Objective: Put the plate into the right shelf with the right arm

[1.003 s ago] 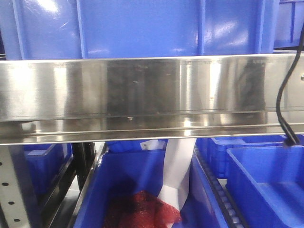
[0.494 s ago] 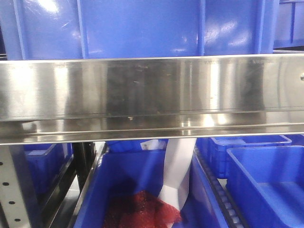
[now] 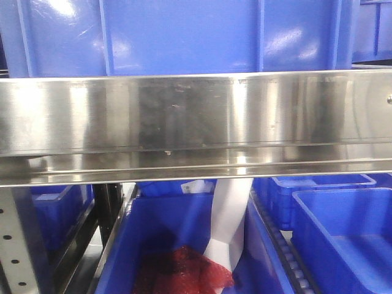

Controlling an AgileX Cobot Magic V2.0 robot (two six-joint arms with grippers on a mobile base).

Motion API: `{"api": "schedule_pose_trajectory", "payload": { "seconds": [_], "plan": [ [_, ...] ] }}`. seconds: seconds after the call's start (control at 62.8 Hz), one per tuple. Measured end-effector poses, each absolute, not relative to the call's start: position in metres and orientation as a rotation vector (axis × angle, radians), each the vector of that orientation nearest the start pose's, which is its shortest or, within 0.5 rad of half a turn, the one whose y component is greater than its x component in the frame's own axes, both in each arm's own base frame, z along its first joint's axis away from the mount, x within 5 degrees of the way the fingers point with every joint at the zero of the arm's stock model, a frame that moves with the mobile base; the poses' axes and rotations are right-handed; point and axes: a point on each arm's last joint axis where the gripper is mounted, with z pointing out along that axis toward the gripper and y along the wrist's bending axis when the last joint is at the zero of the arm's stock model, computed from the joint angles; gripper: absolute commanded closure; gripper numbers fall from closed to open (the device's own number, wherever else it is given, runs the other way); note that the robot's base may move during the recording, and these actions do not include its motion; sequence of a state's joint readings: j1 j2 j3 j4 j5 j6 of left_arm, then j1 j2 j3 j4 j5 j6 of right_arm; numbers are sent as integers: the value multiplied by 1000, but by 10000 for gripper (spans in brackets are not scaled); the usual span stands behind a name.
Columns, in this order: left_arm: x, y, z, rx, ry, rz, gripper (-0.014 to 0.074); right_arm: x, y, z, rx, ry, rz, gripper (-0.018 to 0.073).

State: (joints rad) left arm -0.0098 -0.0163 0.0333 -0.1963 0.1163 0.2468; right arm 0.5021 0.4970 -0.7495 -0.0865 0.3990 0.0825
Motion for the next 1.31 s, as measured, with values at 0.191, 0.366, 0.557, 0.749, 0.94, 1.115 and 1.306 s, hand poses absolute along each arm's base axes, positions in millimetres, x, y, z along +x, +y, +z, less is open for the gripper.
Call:
{"api": "schedule_pose_trajectory", "payload": {
  "seconds": [0.191, 0.366, 0.557, 0.749, 0.94, 1.115, 1.306],
  "plan": [
    [56, -3, 192, 67, 1613, 14, 643, 58, 28, 349, -379, 1589, 361, 504],
    [56, -3, 192, 67, 1613, 14, 643, 54, 26, 331, -384, 1608, 358, 504],
    [56, -3, 192, 67, 1613, 14, 643, 56, 28, 322, -390, 1632, 354, 504],
    [56, -3, 192, 67, 1613, 14, 643, 57, 28, 320, -391, 1639, 351, 504],
    [56, -3, 192, 67, 1613, 14, 643, 61, 22, 305, -310, 1672, 269, 504],
    [56, -3, 192, 67, 1613, 14, 643, 63, 12, 274, -168, 1665, 144, 504],
    [56, -3, 192, 67, 1613, 14, 643, 61, 5, 224, -79, 1673, 59, 504]
  ]
}}
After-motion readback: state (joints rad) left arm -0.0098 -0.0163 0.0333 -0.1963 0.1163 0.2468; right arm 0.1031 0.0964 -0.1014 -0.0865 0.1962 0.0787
